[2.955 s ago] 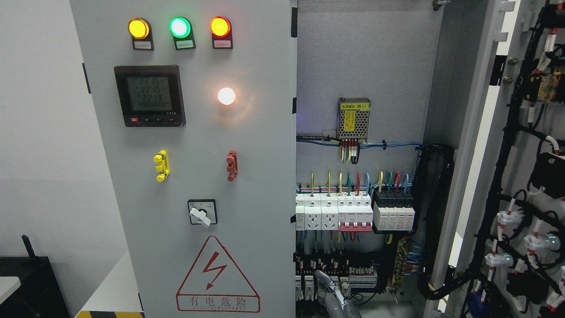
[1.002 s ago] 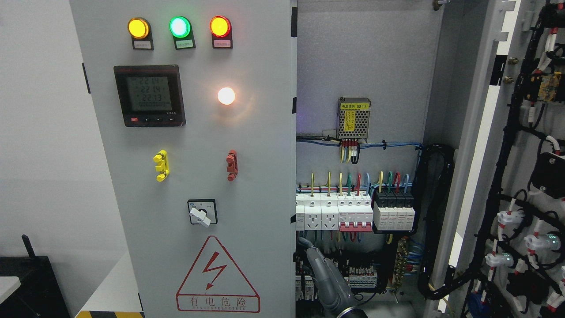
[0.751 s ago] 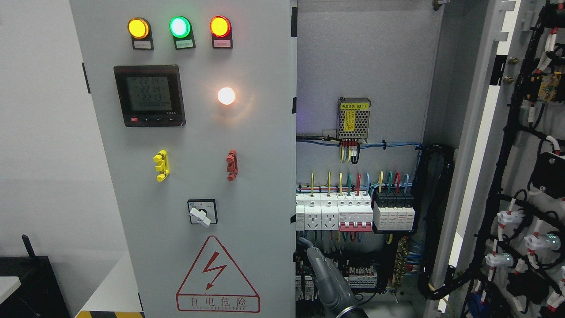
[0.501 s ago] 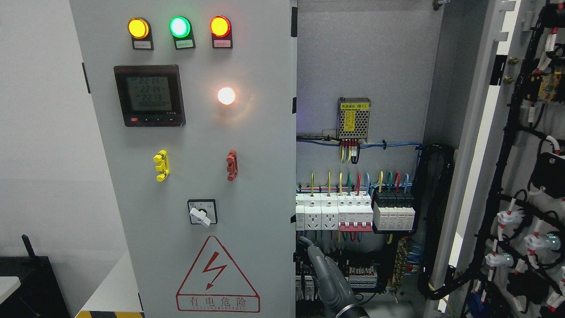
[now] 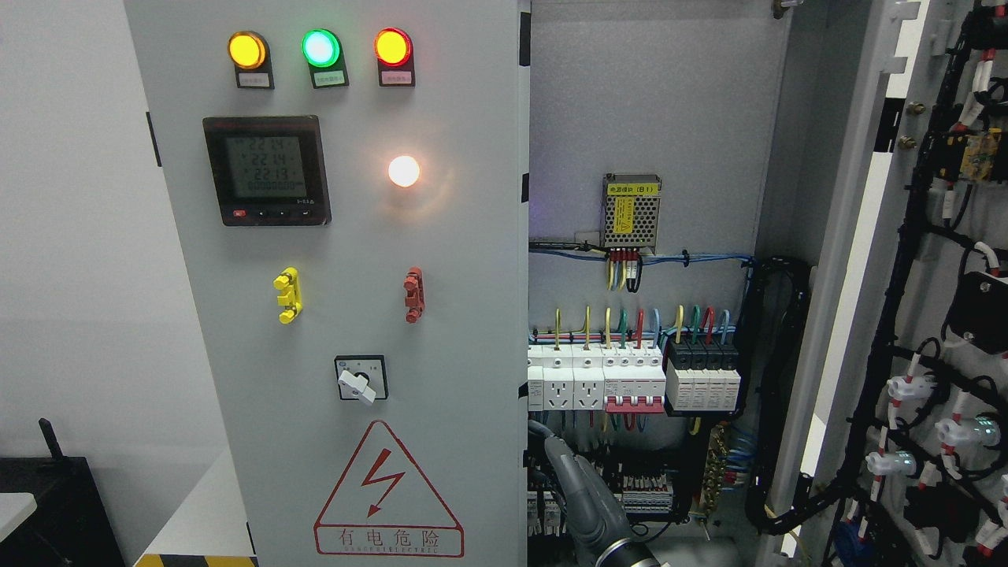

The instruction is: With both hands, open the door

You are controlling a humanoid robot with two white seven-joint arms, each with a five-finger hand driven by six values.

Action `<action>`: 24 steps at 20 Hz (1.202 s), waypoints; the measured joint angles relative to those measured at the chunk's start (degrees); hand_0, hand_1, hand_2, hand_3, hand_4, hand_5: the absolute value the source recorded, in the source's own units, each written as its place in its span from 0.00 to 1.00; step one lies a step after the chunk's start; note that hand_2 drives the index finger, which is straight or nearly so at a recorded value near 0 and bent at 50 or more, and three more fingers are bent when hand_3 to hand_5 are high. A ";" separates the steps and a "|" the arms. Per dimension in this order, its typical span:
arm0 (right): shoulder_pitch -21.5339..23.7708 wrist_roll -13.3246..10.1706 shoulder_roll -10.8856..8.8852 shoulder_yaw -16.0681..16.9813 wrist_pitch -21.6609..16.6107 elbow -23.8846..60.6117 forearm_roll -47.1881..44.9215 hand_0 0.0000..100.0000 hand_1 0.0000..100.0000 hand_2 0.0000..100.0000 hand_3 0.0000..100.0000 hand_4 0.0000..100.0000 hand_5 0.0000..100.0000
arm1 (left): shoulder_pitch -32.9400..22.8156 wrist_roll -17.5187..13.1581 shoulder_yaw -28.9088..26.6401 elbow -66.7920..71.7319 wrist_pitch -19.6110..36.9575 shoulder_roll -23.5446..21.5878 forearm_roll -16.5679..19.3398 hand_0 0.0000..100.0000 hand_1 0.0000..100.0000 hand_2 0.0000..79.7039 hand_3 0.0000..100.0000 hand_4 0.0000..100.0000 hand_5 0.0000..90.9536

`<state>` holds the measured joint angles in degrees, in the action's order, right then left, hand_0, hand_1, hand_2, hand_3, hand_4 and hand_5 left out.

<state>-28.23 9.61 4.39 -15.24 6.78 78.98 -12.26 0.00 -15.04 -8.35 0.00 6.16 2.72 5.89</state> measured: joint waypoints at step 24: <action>-0.98 3.82 -2.53 0.71 0.10 -1.04 -3.63 0.38 0.00 0.00 0.00 0.00 0.00 | 0.00 0.00 0.00 0.00 0.00 0.00 0.00 0.00 0.00 0.00 0.00 0.00 0.00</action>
<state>-29.20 13.44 1.87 -14.53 6.88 77.94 -15.89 0.00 -15.04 -8.35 0.00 6.16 2.72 5.89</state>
